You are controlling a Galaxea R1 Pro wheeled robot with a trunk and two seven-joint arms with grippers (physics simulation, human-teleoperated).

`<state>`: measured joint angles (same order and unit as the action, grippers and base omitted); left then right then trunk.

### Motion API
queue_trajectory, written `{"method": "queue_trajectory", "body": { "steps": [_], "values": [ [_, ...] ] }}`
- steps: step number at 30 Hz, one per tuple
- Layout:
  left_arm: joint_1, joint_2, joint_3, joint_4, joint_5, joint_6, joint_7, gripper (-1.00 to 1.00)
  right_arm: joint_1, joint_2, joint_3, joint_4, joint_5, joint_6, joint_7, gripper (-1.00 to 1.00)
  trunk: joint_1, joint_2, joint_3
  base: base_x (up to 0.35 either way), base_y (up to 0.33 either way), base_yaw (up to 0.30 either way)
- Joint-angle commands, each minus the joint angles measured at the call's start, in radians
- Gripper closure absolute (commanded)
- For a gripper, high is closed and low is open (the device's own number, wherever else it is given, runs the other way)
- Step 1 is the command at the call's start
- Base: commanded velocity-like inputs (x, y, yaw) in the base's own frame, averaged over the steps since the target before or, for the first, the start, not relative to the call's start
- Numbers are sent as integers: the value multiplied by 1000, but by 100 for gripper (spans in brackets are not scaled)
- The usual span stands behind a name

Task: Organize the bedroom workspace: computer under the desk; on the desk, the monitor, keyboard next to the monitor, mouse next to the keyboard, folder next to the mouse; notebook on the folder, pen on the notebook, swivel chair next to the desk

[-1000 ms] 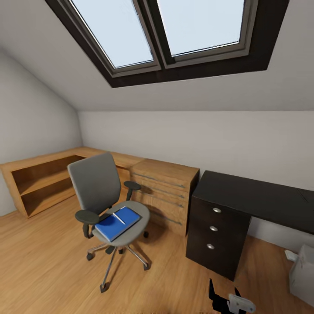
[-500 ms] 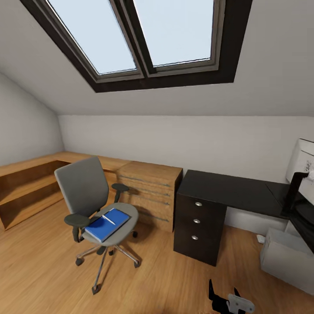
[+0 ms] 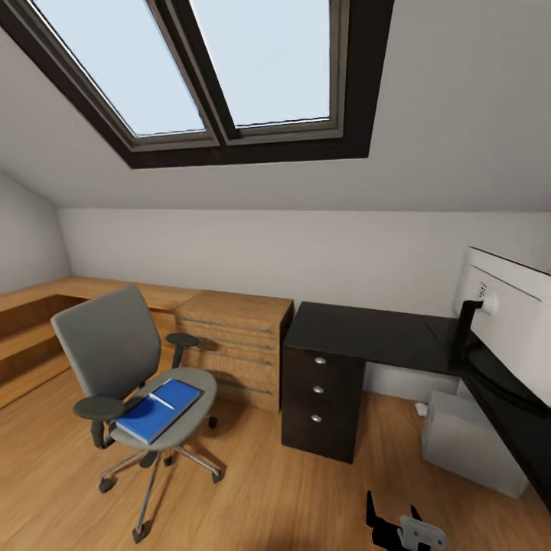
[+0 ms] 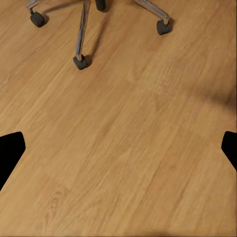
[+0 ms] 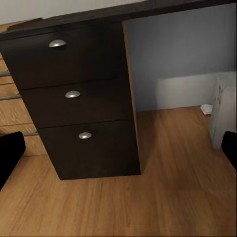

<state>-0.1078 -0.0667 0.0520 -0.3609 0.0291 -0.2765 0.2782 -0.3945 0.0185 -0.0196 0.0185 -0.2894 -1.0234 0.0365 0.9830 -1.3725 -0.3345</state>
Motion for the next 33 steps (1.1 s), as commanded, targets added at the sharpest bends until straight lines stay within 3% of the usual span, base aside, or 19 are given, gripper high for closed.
{"method": "queue_trajectory", "body": {
  "steps": [1, 7, 22, 33],
  "values": [
    [-1, -1, 5, 1, 3, -4, -2, -100, -1, 0, -2, 2, -4, -3, 4, -100, -4, 7, 3, -1, 0, -250],
    [0, -1, 5, 2, 4, -5, 0, -100, -1, 1, -2, 2, -4, -1, 5, -100, -27, 49, 27, -54, 0, -250],
    [-1, 1, 6, 2, 5, -7, 4, -100, -1, 5, 1, 3, -4, 0, 5, -100, -84, 154, 83, -312, 0, -231],
    [0, 2, 6, 2, 5, -9, 5, -100, -1, 7, 1, 1, -4, 99, 2, -100, -127, 231, 118, -341, 0, -41]
  ]
}}
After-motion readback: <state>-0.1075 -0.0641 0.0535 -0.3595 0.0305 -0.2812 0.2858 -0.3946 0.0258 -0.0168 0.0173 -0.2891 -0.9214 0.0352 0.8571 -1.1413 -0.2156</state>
